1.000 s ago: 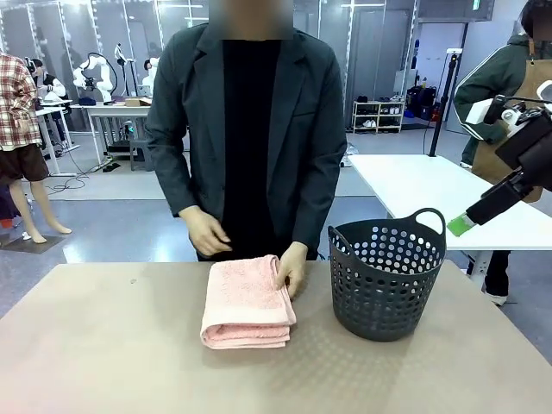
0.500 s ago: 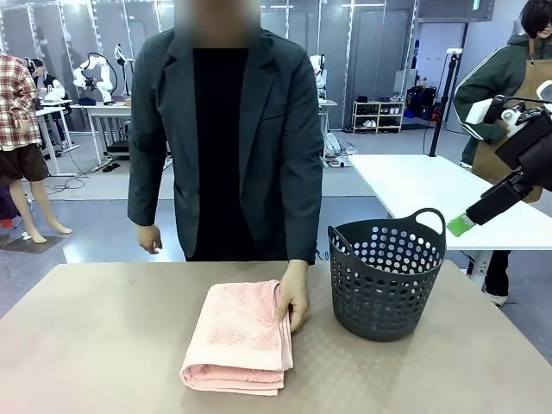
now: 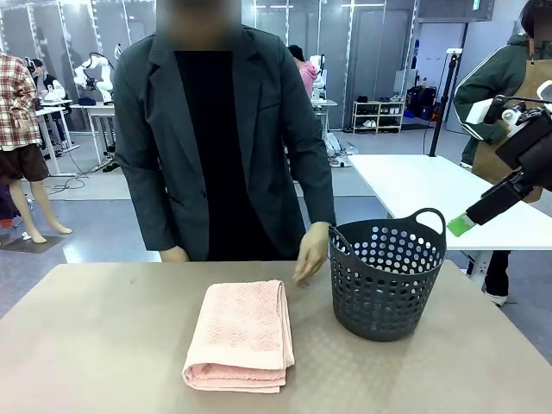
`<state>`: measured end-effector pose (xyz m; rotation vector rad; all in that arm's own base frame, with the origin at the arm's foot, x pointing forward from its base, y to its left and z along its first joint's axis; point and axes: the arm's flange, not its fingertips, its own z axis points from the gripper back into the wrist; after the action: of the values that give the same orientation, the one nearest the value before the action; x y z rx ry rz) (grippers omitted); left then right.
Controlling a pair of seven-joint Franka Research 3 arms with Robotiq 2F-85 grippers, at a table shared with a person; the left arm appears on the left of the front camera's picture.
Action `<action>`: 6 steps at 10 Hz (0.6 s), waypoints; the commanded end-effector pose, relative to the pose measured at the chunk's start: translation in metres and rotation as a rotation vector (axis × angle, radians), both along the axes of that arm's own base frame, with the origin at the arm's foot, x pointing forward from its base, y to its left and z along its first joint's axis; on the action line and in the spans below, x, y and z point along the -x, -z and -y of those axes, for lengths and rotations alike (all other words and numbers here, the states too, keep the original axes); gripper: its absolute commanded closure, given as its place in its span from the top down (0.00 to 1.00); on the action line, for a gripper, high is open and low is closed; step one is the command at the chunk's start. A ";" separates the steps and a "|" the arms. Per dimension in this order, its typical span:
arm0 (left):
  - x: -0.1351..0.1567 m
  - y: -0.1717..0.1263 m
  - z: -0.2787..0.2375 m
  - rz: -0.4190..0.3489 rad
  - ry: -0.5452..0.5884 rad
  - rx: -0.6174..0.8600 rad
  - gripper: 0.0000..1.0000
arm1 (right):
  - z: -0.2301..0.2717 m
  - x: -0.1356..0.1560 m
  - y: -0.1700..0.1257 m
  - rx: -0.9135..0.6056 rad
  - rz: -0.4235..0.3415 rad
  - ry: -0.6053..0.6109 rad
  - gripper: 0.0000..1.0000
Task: Fold the towel.
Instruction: Pick up the 100 cm Hotel Towel and place it on the left side of the table.
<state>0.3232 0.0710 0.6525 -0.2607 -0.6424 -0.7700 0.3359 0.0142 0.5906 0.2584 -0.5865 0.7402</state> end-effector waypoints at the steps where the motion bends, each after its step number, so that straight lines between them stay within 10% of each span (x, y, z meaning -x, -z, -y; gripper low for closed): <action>1: 0.000 0.001 -0.001 -0.006 -0.006 0.000 1.00 | 0.000 0.001 -0.001 0.001 -0.003 0.014 1.00; 6: 0.000 0.001 -0.001 -0.006 -0.006 0.000 1.00 | 0.000 0.001 -0.001 0.001 -0.003 0.014 1.00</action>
<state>0.3232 0.0710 0.6525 -0.2607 -0.6424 -0.7700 0.3360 0.0139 0.5906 0.2585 -0.5865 0.7399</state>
